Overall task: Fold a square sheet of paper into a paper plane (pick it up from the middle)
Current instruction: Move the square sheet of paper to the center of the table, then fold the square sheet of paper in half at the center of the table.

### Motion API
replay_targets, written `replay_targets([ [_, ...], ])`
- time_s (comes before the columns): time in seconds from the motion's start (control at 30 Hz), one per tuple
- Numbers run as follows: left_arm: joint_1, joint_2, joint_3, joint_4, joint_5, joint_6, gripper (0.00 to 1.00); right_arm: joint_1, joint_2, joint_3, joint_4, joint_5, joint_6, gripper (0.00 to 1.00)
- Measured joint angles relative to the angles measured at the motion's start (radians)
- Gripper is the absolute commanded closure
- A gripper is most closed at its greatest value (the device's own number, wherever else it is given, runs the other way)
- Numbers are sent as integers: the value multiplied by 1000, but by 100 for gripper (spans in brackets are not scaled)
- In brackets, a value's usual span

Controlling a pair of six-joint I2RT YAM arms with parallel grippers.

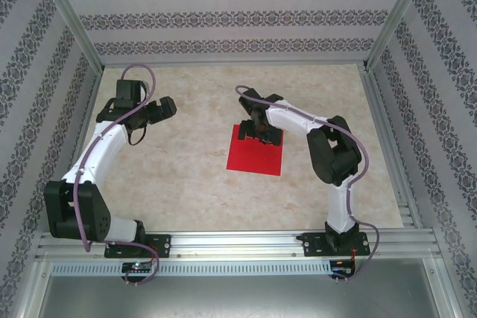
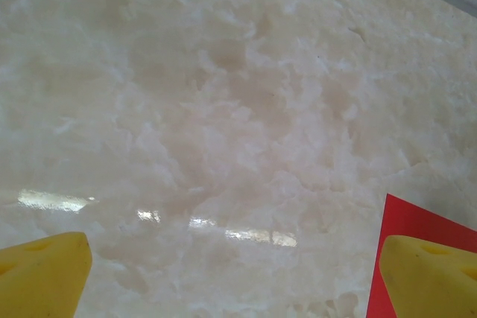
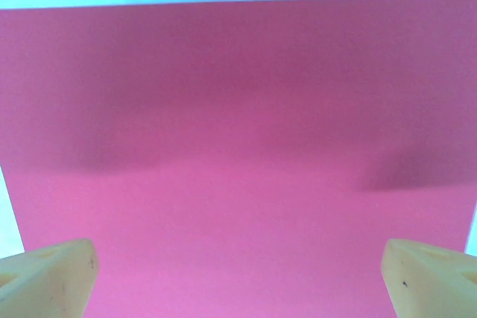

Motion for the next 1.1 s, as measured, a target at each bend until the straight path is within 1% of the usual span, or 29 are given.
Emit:
replay_targets([
  [0.43, 0, 46, 9, -1, 21, -4, 0, 11, 98, 53, -41, -3, 14, 2],
  [0.67, 0, 61, 13, -4, 21, -4, 0, 11, 105, 60, -44, -5, 14, 2],
  [0.77, 0, 62, 13, -5, 21, -4, 0, 8, 105, 53, -37, -8, 12, 5],
  [1.1, 0, 63, 14, -24, 21, -4, 0, -5, 93, 25, -15, -14, -1, 10],
])
